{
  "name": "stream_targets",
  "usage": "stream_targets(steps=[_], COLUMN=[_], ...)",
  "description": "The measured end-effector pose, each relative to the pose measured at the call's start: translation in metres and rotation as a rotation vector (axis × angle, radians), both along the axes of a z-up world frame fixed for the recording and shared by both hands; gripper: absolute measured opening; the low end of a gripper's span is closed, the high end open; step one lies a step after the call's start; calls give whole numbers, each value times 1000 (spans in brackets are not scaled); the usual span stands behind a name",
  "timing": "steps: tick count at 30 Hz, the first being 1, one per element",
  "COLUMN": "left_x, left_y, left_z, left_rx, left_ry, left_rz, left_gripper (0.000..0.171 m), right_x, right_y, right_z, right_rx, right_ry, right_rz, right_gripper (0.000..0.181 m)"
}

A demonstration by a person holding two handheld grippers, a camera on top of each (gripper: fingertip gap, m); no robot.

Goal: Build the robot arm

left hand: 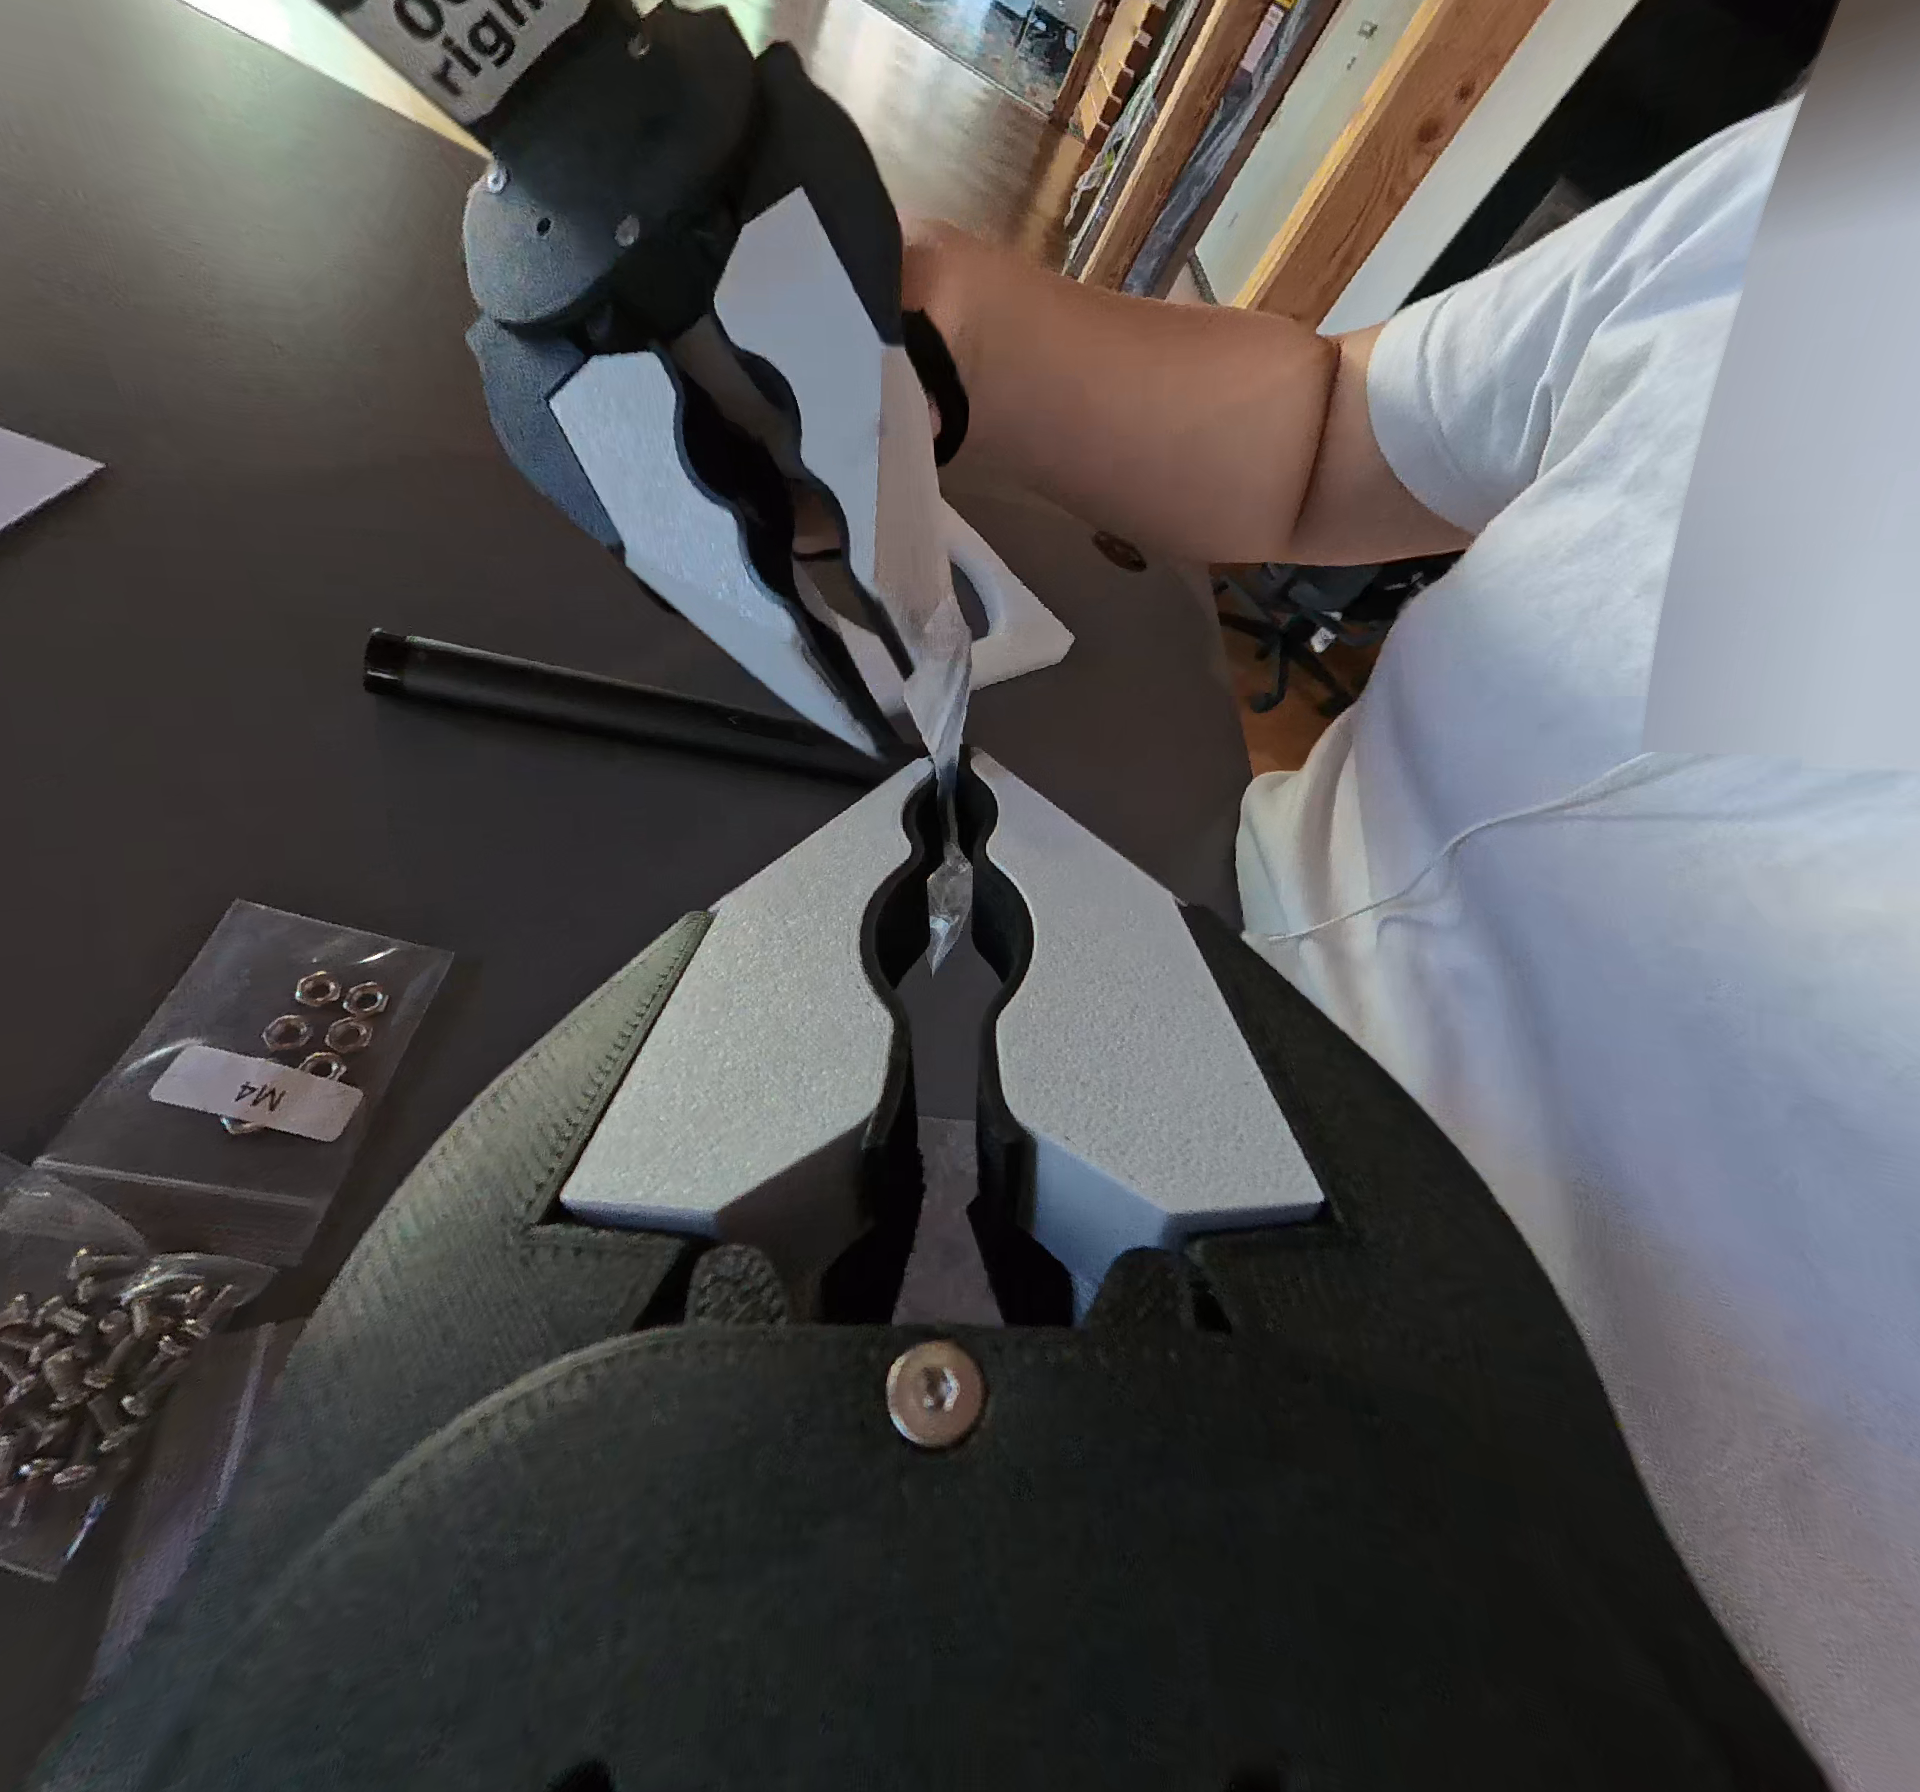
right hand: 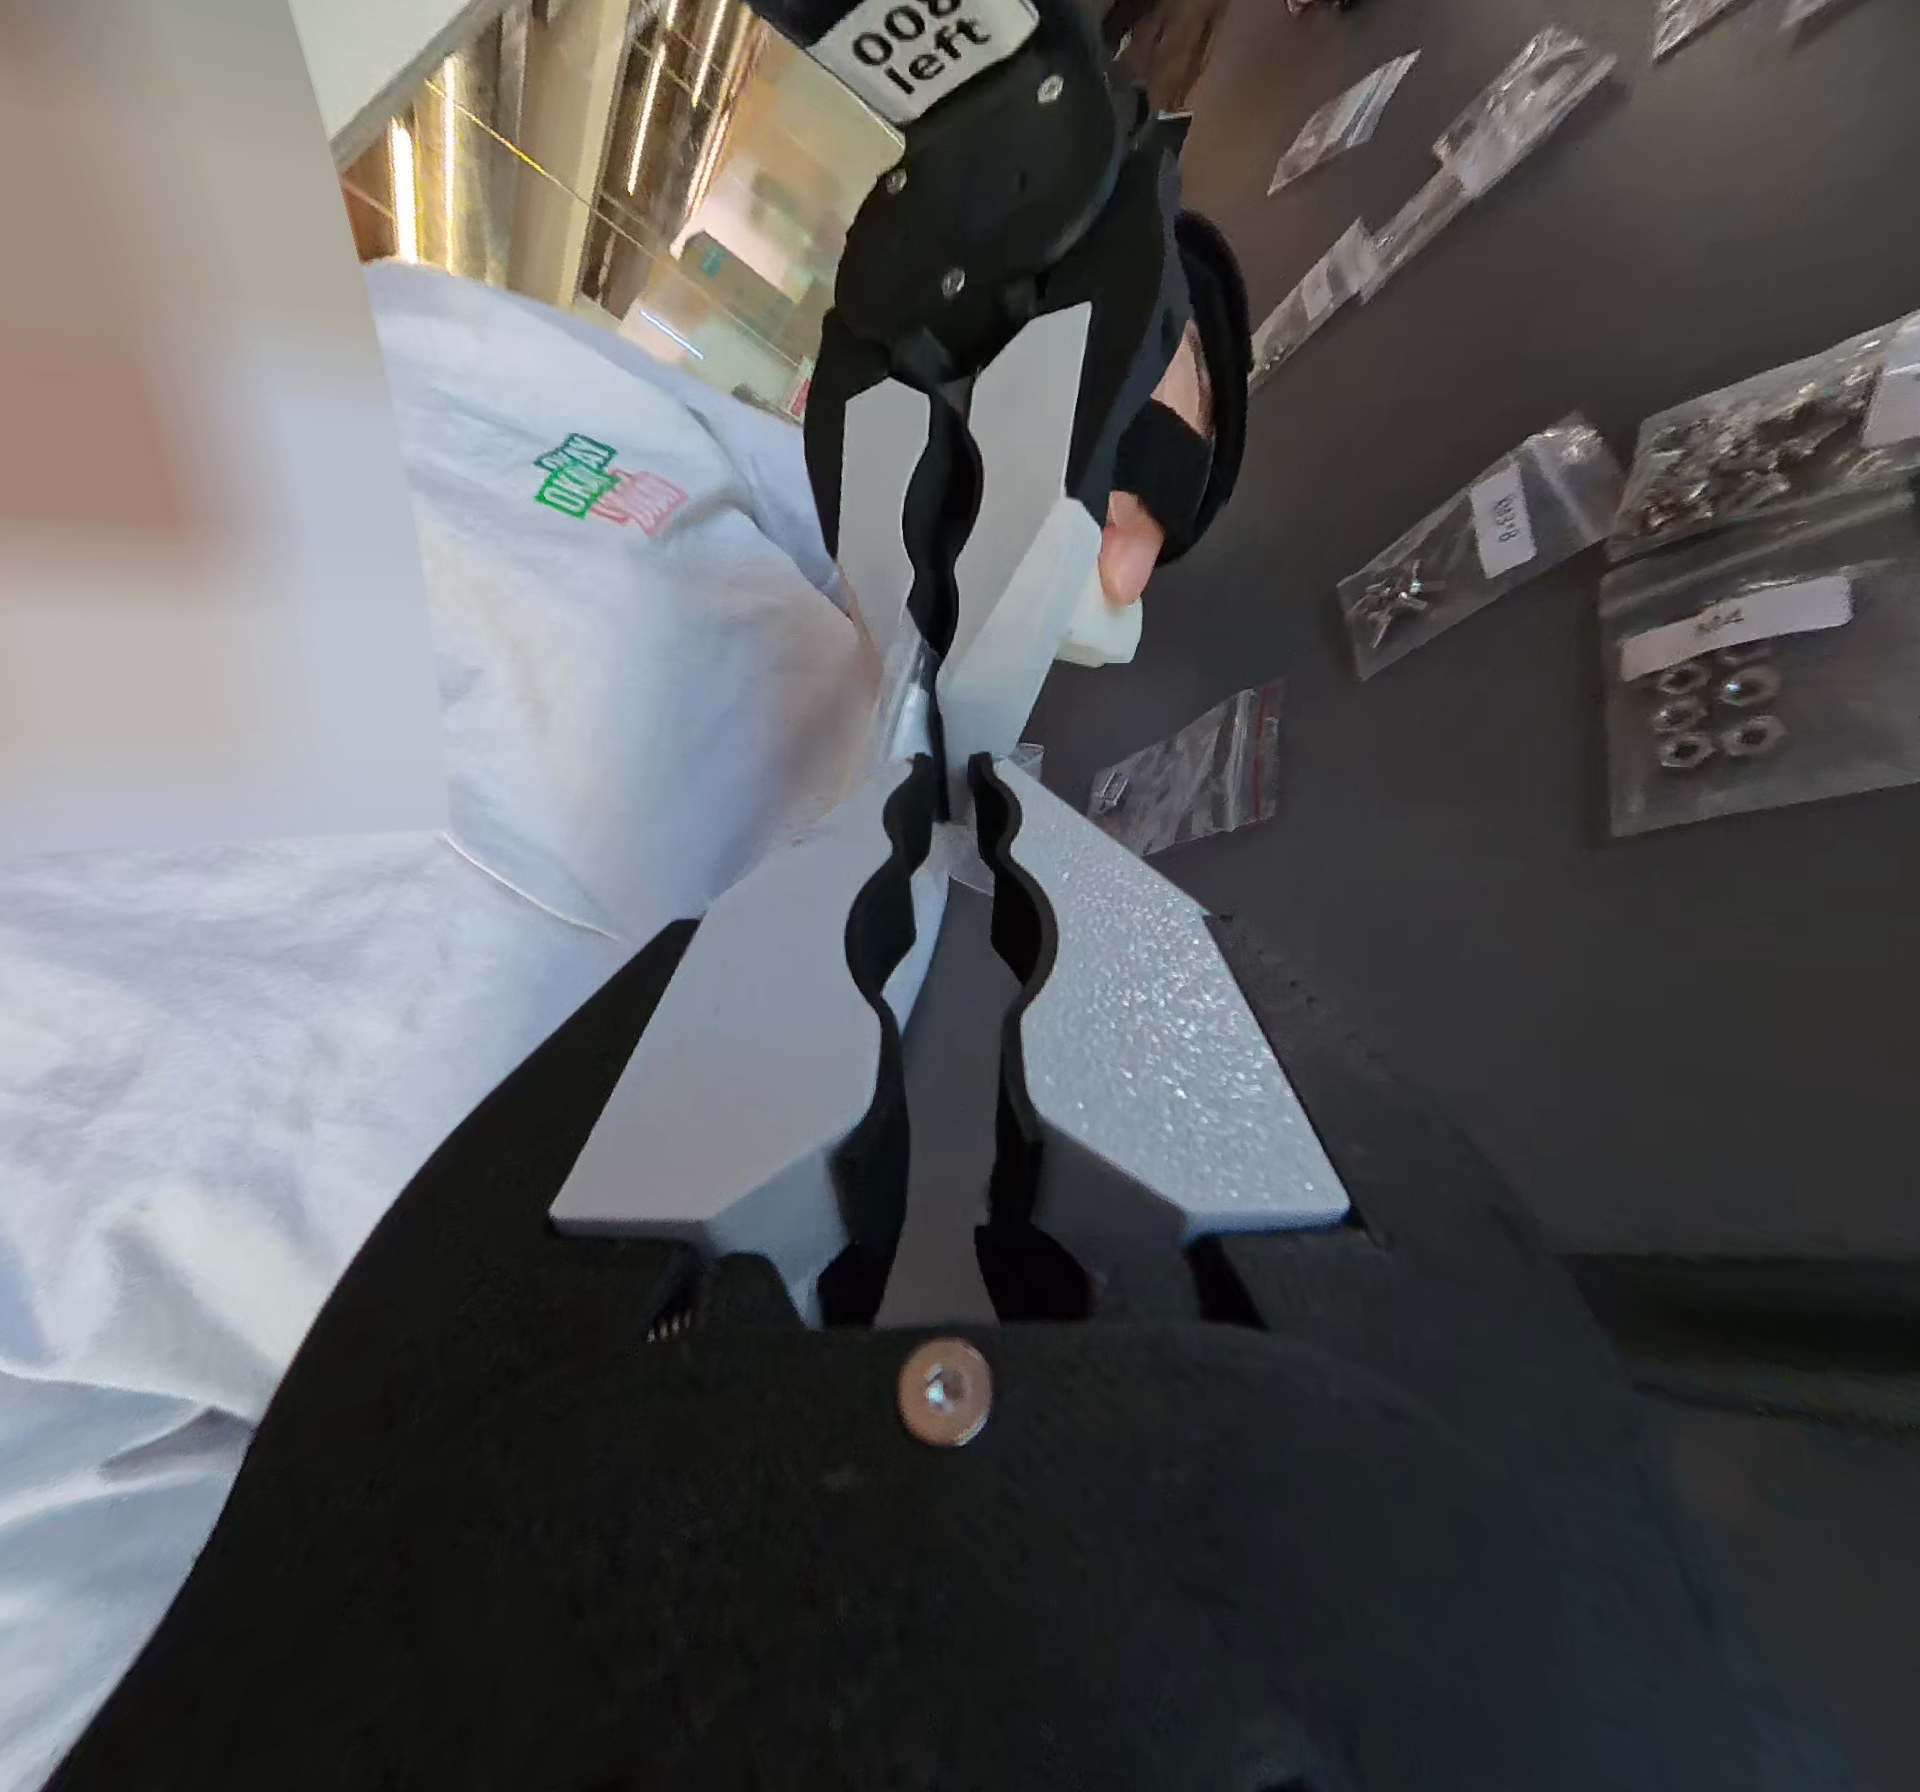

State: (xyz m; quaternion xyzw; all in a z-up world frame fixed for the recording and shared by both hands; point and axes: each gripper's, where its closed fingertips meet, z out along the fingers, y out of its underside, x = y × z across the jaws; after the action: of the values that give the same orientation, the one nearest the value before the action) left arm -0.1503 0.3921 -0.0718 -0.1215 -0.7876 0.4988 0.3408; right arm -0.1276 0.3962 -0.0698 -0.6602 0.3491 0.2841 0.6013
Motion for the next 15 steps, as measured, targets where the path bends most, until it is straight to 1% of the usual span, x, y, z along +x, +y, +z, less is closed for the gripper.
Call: stream_targets(steps=[3,7,15], left_x=[-3,-4,-3], left_y=[2,3,4], left_z=[-1,-1,-2], left_rx=[-3,-7,-12], left_ry=[-20,-31,-46], left_rz=[-10,-3,9], left_gripper=[0,0,0], right_x=[-3,-2,-7], right_y=[2,0,6], right_z=[0,10,16], right_rx=[-6,31,30], right_ry=[-2,-3,3], right_rz=[-6,-44,-51], right_gripper=[5,5,5])
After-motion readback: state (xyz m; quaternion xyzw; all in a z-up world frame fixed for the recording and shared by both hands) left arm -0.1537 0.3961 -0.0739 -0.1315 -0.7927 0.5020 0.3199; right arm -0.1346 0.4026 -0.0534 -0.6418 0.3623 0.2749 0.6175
